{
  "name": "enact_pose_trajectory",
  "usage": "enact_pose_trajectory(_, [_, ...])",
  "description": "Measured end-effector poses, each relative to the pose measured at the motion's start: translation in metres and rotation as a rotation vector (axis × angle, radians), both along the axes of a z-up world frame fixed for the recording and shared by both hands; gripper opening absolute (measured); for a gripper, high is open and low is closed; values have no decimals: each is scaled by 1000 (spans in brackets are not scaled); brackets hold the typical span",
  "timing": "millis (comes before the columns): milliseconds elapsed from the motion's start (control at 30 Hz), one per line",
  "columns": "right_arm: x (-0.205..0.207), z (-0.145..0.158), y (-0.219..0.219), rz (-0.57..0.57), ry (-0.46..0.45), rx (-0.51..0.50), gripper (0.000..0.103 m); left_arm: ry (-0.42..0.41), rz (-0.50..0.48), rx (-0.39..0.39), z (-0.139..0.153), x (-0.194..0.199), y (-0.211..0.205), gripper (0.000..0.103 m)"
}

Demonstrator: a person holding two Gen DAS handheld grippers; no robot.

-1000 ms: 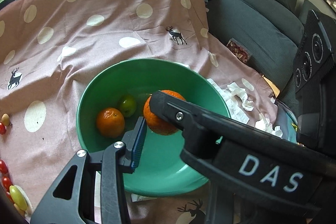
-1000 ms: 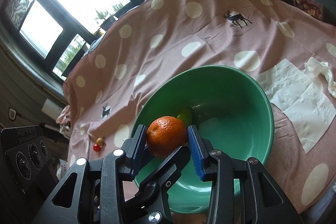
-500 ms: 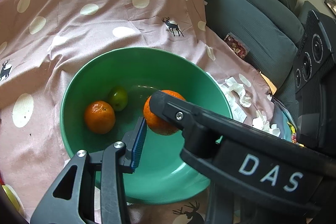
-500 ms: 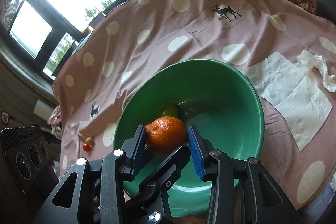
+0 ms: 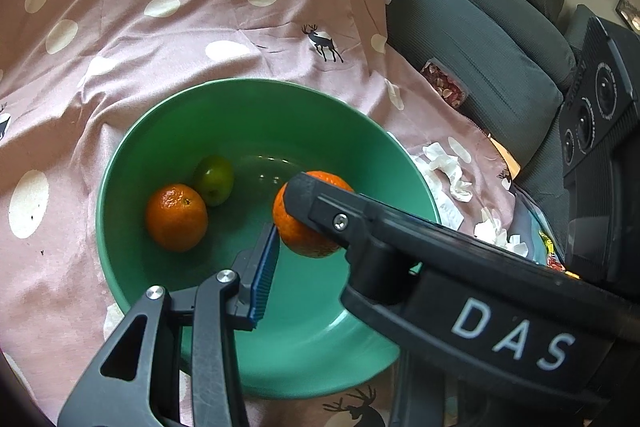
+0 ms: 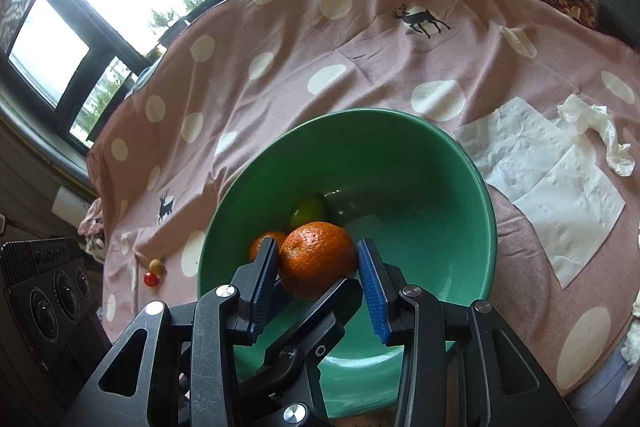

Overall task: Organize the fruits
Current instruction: 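Lower the orange into the bowl and open the right gripper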

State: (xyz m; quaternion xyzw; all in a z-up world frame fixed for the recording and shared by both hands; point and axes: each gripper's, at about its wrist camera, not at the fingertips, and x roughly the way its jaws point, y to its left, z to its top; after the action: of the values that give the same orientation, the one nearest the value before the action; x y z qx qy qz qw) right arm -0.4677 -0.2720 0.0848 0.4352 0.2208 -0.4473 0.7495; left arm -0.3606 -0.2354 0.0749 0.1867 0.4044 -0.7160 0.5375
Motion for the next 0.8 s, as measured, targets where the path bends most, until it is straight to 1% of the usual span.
enact_pose_trajectory(800, [0, -2, -2, -17, 45, 4, 43, 15, -27, 14, -5, -2, -4, 38])
